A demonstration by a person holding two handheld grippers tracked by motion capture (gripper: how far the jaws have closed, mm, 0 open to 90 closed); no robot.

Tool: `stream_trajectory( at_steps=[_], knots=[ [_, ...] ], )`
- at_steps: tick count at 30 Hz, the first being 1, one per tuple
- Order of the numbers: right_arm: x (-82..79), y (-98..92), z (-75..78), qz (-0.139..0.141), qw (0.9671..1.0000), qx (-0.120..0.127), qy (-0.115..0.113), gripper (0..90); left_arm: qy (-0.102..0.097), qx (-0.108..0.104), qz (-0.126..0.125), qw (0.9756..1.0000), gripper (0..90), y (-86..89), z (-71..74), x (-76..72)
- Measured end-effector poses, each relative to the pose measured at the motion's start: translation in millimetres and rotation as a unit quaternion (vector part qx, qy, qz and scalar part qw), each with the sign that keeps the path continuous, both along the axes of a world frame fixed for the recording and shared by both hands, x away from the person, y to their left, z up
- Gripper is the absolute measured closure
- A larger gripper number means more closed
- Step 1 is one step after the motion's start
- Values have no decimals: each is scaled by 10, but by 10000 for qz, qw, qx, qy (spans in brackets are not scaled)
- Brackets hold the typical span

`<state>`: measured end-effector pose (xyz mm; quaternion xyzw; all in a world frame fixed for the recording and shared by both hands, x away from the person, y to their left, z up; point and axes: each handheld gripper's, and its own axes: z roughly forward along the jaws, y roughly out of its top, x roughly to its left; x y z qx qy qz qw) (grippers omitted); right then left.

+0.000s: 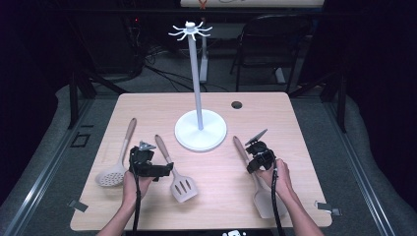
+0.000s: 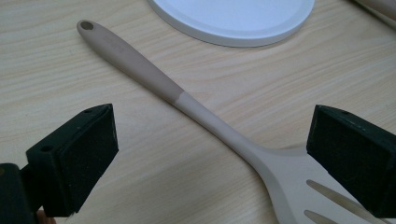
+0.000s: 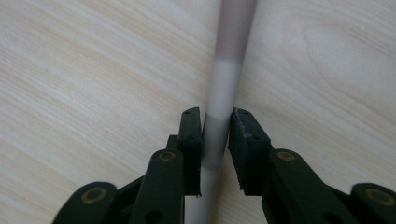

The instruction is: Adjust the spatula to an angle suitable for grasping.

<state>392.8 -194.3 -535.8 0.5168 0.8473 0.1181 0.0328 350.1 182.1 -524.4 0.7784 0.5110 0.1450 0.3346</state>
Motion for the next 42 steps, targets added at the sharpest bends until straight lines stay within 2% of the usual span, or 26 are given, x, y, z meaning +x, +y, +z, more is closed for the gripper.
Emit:
stream_trajectory(
  at_steps=[3,6,9,11,13,14,15,19,21,23,24,25,27,29,32,33,37,38,42],
  knots=[
    [-34,15,-14,121,9999,-46,67,783,9,30,-36,10000,20,-5,2,2],
    [-41,26,-23,130,9999,-41,24,776,6,15,-44,10000,21,-15,-2,4],
    [-53,17,-30,105,9998,154,40,757,2,22,-62,10000,21,-17,2,6],
    [-64,26,-26,102,9998,145,-30,755,10,12,-75,10000,21,-19,1,8],
    [-63,32,-8,146,9998,119,13,756,31,5,-86,10000,21,-20,0,9],
    [-73,47,-40,36,9997,209,-118,757,28,-1,-77,10000,21,-25,-2,9],
    [-56,36,-24,165,9998,78,-27,759,11,2,-61,10000,22,-30,-6,9],
    [-45,45,-80,75,9998,145,-75,769,9,-4,-49,10000,22,-35,-8,8],
    [-41,49,-82,92,9999,105,-47,777,37,-3,-64,10000,23,-30,-6,9],
    [-37,30,-74,-4,9999,105,-2,784,45,-29,-54,10000,23,-24,-12,10],
    [-28,-5,-86,-130,9995,286,42,785,39,-31,-63,10000,23,-19,-14,13],
    [-28,-5,-86,-130,9995,286,42,785,44,-31,-55,10000,23,-15,-16,16],
    [-16,-39,-93,-142,9989,435,93,786,57,-55,-32,10000,22,-12,-20,17],
    [-13,-52,-87,-288,9987,415,51,786,45,-54,-35,10000,22,-7,-19,17],
    [-26,-111,-43,-326,9980,549,17,786,25,-60,-32,10000,21,-1,-13,10],
    [-45,-103,-38,-458,9972,572,-116,786,25,-55,-44,10000,21,3,-13,9],
    [-52,-121,36,-274,9980,553,-136,786,19,-158,-18,9999,11,6,-2,1],
    [-62,-108,42,-328,9971,648,-207,786,-17,-195,-5,9998,5,4,1,0],
    [-79,-98,107,-219,9962,744,-393,786,-76,-273,5,9996,1,13,11,2]
  ],
)
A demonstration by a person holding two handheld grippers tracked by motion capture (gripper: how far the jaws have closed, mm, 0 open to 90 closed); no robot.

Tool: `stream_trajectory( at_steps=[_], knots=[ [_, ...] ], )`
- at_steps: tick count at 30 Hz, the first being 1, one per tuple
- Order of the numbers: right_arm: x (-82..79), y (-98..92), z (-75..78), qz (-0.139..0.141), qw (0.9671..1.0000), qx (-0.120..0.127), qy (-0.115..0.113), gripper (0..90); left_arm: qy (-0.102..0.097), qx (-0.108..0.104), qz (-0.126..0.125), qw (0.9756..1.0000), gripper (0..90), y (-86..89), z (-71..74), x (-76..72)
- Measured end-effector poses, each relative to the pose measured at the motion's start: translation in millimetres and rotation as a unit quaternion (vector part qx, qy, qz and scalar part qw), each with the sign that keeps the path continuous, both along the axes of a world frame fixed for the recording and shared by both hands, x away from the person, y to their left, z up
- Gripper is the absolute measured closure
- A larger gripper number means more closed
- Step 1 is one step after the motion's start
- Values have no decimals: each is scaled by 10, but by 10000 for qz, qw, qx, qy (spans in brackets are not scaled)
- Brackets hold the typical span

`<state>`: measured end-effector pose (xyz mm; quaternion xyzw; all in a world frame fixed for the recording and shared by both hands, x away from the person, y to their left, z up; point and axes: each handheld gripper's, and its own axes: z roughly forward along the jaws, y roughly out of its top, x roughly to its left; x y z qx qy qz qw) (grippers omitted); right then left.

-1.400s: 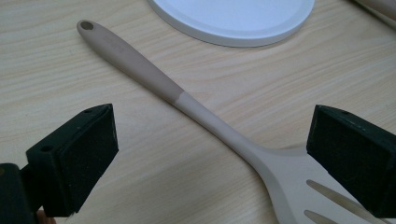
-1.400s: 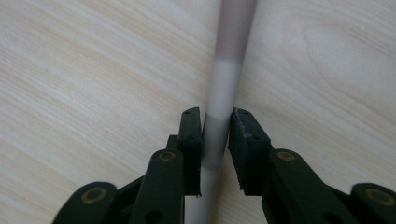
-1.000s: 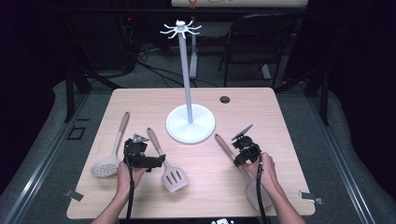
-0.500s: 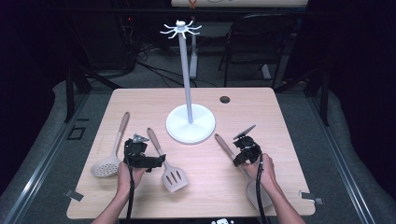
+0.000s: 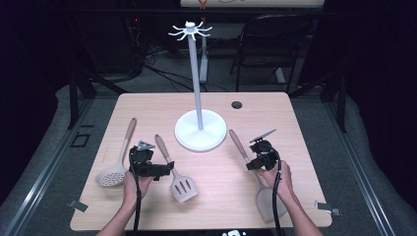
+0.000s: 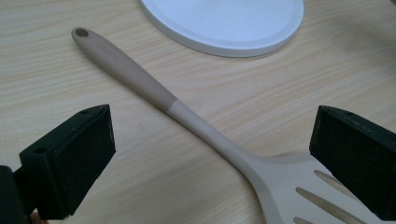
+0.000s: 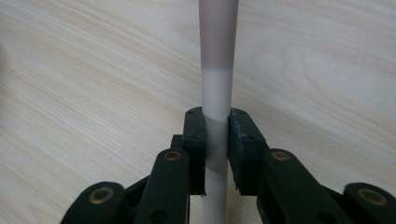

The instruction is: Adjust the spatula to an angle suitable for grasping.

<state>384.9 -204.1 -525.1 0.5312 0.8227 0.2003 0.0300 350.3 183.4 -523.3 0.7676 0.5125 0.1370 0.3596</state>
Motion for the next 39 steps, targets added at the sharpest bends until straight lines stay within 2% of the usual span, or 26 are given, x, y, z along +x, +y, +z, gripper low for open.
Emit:
stream_trajectory(
  at_steps=[1,2,4,6,10,13,15,16,17,20,24,25,26,27,29,33,35,37,39],
  knots=[
    [-10,13,17,-37,10000,52,8,786,0,-9,-4,10000,0,5,-4,10],
    [-14,19,28,20,9998,143,-132,786,38,-30,-10,10000,0,7,-8,17],
    [-30,34,81,87,9997,86,-192,786,69,-77,-3,9999,0,5,-18,27],
    [-58,65,109,172,9993,198,-272,786,98,-67,-54,9999,0,-4,-18,30],
    [-74,82,135,282,9987,224,-355,786,64,-23,-118,9999,0,-35,-9,16],
    [-83,108,155,333,9981,254,-443,786,55,-10,-118,9999,0,-37,-11,1],
    [-87,142,172,343,9974,362,-518,786,60,-14,-92,9999,0,-17,-6,-12],
    [-85,149,187,409,9974,302,-513,786,58,-6,-94,9999,0,-5,1,-16],
    [-88,171,188,413,9968,394,-553,786,46,-28,-68,10000,0,-2,2,-20],
    [-104,210,206,508,9959,375,-644,786,38,-33,-59,10000,0,-2,5,-26],
    [-127,268,231,626,9948,444,-673,786,41,19,-113,9999,0,-24,7,-27],
    [-132,280,241,636,9946,375,-731,785,45,-1,-113,9999,0,-27,5,-29],
    [-136,292,247,636,9942,444,-751,786,51,-6,-124,9999,0,-26,7,-29],
    [-136,294,260,667,9942,405,-735,786,50,-7,-127,9999,0,-26,7,-29],
    [-138,308,269,670,9933,492,-803,785,32,-15,-121,9999,0,-25,7,-28],
    [-142,330,291,681,9927,501,-856,786,27,-10,-178,9998,0,-31,9,-25],
    [-134,346,299,737,9921,494,-891,785,54,-54,-166,9998,0,-44,3,-20],
    [-125,360,308,772,9914,508,-921,785,168,-226,-175,9995,1,-79,-13,-3],
    [-118,386,320,797,9908,530,-956,785,113,-133,-231,9996,1,-128,-17,0]
  ],
)
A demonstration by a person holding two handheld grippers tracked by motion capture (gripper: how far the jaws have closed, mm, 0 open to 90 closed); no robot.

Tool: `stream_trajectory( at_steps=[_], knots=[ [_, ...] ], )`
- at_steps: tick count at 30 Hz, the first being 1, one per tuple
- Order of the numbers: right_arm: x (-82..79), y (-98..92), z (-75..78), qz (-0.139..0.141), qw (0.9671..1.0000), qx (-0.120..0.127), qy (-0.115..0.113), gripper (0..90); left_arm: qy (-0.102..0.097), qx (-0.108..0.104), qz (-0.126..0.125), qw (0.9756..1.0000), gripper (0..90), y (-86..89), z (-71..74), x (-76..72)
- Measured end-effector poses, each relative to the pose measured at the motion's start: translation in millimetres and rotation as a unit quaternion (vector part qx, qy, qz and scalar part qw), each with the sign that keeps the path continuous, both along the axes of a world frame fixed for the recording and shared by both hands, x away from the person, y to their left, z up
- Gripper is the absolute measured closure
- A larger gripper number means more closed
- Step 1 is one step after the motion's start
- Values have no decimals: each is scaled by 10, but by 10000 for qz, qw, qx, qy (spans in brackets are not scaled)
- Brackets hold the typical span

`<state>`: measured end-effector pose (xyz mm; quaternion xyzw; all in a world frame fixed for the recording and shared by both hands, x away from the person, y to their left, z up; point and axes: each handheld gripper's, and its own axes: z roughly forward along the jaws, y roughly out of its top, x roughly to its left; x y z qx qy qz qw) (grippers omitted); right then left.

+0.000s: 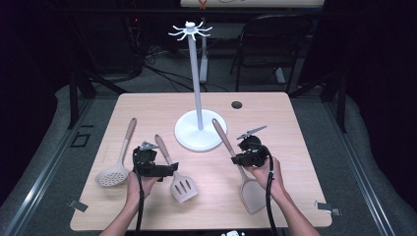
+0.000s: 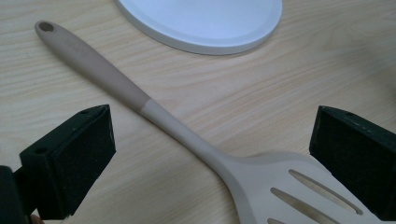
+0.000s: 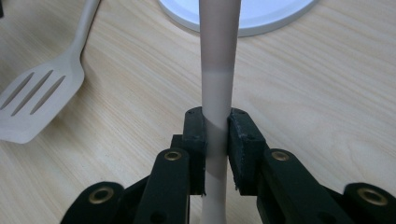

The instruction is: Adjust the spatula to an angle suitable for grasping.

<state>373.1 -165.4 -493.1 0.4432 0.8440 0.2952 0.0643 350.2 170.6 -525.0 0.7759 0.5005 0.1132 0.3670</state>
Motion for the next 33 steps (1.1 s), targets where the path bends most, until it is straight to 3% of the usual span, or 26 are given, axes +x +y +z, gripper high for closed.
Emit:
stream_trajectory(
  at_steps=[8,33],
  knots=[
    [35,92,78,122,9998,86,-153,786,-37,-50,-43,10000,1,-86,-1,95],
    [50,283,181,330,9988,116,-333,785,-87,-125,-67,9999,10,-125,47,122]
  ],
)
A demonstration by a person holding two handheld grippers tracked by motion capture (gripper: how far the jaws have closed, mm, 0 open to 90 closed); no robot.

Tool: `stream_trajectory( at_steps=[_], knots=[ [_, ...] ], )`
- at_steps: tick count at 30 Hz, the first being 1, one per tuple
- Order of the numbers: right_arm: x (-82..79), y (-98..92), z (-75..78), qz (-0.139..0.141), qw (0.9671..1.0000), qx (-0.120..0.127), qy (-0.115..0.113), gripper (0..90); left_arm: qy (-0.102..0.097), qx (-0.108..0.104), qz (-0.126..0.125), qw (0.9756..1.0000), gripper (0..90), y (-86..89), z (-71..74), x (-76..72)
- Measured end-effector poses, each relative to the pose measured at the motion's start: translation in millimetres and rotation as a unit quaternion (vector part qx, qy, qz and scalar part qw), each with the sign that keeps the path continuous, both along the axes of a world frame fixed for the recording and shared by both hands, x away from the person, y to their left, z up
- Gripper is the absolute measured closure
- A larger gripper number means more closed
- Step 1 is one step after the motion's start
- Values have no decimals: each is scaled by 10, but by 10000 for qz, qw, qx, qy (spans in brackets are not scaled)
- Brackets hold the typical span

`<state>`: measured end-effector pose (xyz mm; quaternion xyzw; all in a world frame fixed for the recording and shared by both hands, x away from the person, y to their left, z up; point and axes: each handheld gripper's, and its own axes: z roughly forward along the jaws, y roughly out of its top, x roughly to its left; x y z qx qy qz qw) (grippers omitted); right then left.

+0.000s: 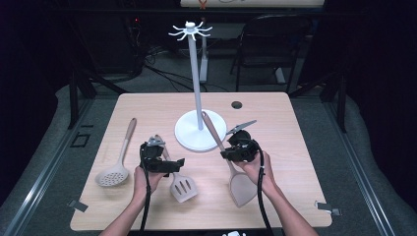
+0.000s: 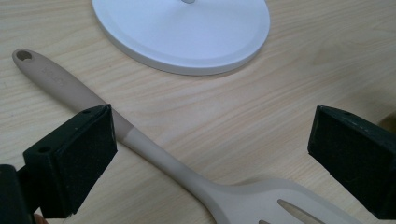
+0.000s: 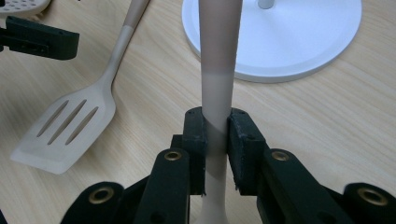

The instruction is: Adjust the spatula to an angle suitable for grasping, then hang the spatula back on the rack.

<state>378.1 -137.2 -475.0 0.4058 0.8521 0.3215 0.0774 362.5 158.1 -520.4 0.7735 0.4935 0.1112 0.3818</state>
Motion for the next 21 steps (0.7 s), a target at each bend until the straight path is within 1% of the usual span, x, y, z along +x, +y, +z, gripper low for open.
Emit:
stream_trajectory(
  at_steps=[1,4,10,12,13,16,17,18,21],
  knots=[
    [-2,-2,2,3,10000,5,-1,786,-5,-34,19,10000,11,6,10,3],
    [-9,8,5,1,10000,37,-34,785,-39,-224,23,9997,15,4,71,22],
    [-41,42,32,35,9999,62,-136,785,-109,-467,-182,9987,26,-138,160,65],
    [-53,50,43,76,9998,76,-192,785,-188,-496,-238,9983,44,-182,203,70],
    [-56,55,50,96,9997,59,-205,786,-230,-516,-284,9980,58,-197,228,74],
    [-82,78,59,95,9997,97,-220,785,-272,-673,-401,9966,93,-247,280,80],
    [-89,81,62,107,9996,68,-262,785,-267,-719,-449,9960,107,-262,289,82],
    [-96,88,61,115,9994,94,-299,785,-261,-771,-478,9955,118,-284,293,82],
    [-121,101,66,124,9993,109,-325,785,-263,-917,-570,9938,146,-340,308,82]
  ],
)
